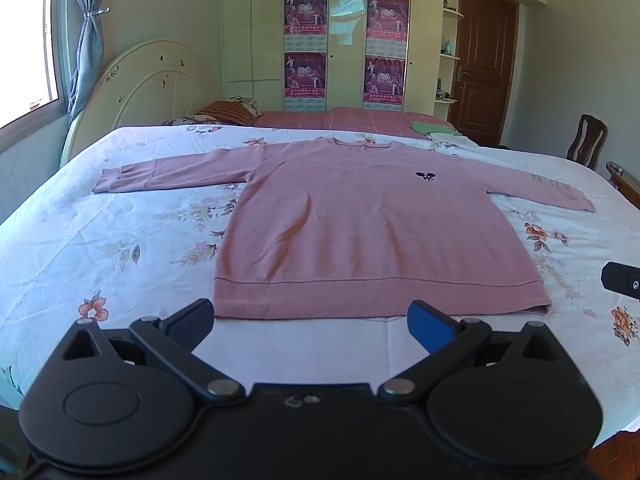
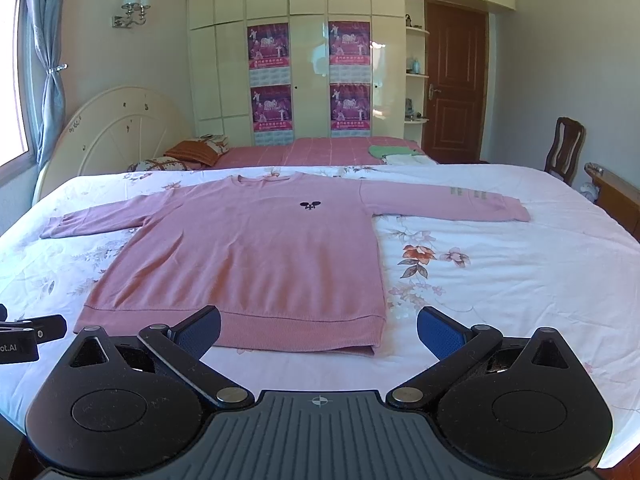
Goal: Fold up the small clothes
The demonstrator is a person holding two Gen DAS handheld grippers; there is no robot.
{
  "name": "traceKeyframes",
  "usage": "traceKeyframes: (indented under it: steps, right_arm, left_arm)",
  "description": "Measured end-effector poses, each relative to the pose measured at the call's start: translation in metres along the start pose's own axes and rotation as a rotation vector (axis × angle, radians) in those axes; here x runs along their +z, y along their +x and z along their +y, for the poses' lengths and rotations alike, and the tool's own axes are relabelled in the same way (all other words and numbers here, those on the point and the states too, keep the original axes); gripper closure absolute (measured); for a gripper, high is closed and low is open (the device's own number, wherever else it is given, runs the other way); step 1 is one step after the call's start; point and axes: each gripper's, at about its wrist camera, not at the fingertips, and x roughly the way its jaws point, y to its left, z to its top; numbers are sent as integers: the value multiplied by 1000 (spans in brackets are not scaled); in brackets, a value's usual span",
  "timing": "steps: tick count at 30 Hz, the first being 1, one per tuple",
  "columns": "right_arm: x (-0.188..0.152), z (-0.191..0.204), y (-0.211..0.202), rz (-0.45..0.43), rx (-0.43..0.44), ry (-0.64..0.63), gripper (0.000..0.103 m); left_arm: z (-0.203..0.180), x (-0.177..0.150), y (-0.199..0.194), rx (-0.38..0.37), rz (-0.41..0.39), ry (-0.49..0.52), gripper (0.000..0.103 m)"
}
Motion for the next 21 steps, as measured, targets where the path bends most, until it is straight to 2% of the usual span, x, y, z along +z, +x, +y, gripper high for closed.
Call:
traceKeyframes:
  steps: [21]
  right_arm:
    - [-1,3,-3,0,1,-5,0]
  left_arm:
    - [3,-1,1,0,-6,-2,0]
